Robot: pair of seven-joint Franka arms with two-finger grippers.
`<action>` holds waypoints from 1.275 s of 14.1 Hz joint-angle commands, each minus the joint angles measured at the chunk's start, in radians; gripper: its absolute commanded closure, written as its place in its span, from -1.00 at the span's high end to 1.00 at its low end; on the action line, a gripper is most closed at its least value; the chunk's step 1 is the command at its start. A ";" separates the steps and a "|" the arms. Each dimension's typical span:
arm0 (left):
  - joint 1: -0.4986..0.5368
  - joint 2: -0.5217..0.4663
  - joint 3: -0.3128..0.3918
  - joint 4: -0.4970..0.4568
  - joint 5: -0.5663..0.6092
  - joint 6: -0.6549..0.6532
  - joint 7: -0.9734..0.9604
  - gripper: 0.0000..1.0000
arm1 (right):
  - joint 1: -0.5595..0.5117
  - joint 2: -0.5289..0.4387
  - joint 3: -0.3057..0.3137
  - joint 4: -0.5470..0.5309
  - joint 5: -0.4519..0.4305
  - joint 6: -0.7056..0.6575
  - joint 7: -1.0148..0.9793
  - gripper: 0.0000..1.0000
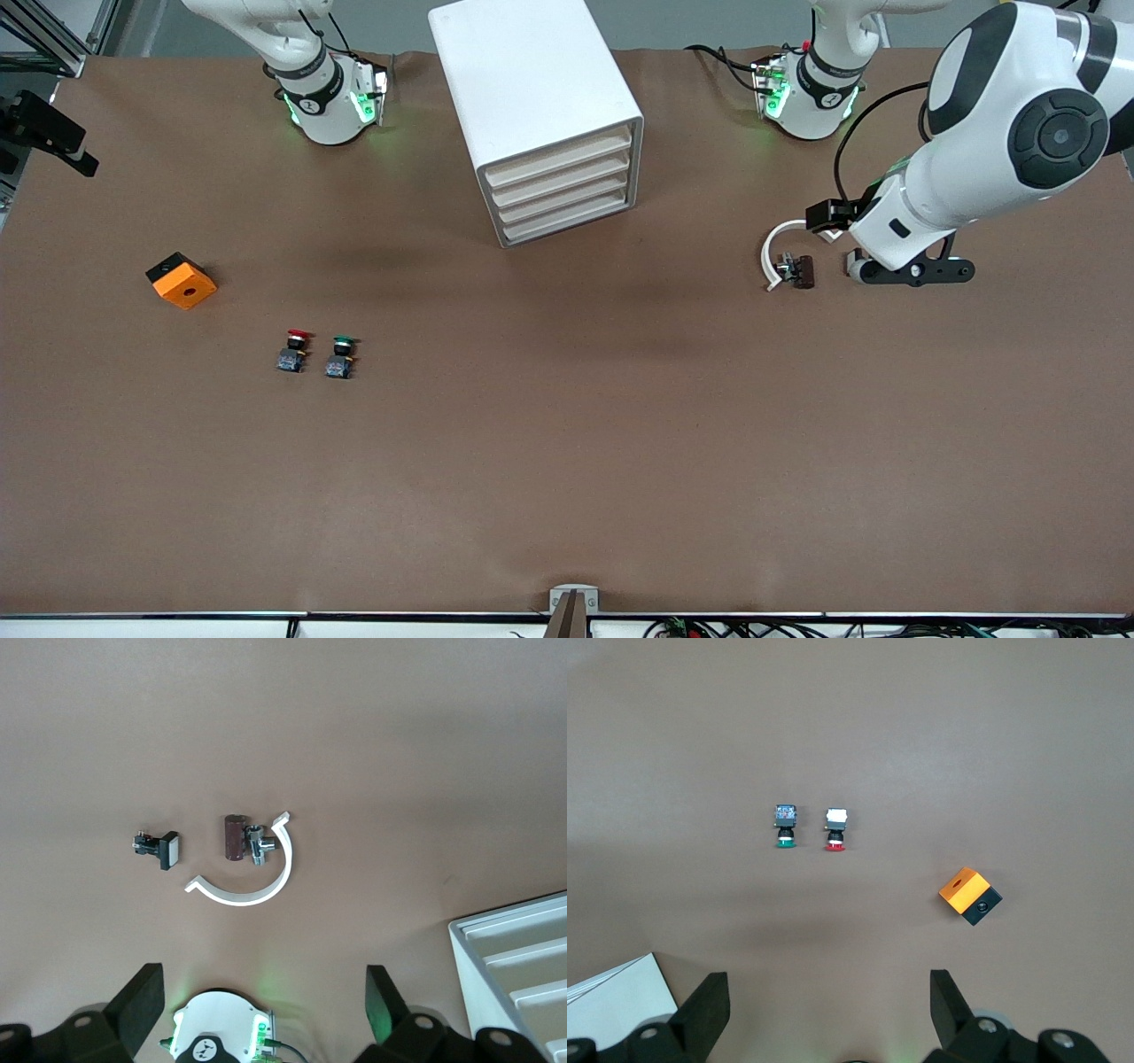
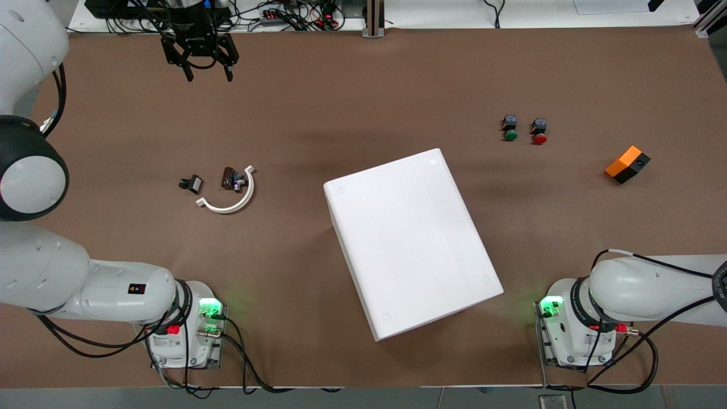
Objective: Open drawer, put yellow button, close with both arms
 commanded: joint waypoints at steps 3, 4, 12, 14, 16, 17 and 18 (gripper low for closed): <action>-0.024 -0.107 0.086 -0.088 0.013 -0.003 0.125 1.00 | 0.006 -0.029 0.001 -0.024 -0.013 0.005 -0.011 1.00; -0.024 -0.129 0.112 -0.100 0.013 -0.003 0.170 1.00 | 0.006 -0.029 0.001 -0.024 -0.013 0.003 -0.009 1.00; -0.012 -0.229 0.166 -0.085 0.018 -0.003 0.238 1.00 | 0.006 -0.030 0.002 -0.024 -0.010 0.000 0.008 1.00; -0.013 -0.229 0.163 -0.042 0.018 -0.006 0.225 1.00 | 0.006 -0.030 0.002 -0.024 -0.010 0.000 0.008 1.00; -0.013 -0.226 0.163 -0.003 0.036 -0.007 0.224 1.00 | 0.006 -0.030 0.002 -0.024 -0.010 0.002 0.008 1.00; -0.015 -0.224 0.162 0.010 0.053 -0.007 0.221 1.00 | 0.006 -0.030 0.002 -0.024 -0.010 0.002 0.008 1.00; -0.016 -0.221 0.162 0.023 0.054 -0.007 0.221 1.00 | 0.006 -0.030 0.002 -0.024 -0.010 0.002 0.008 1.00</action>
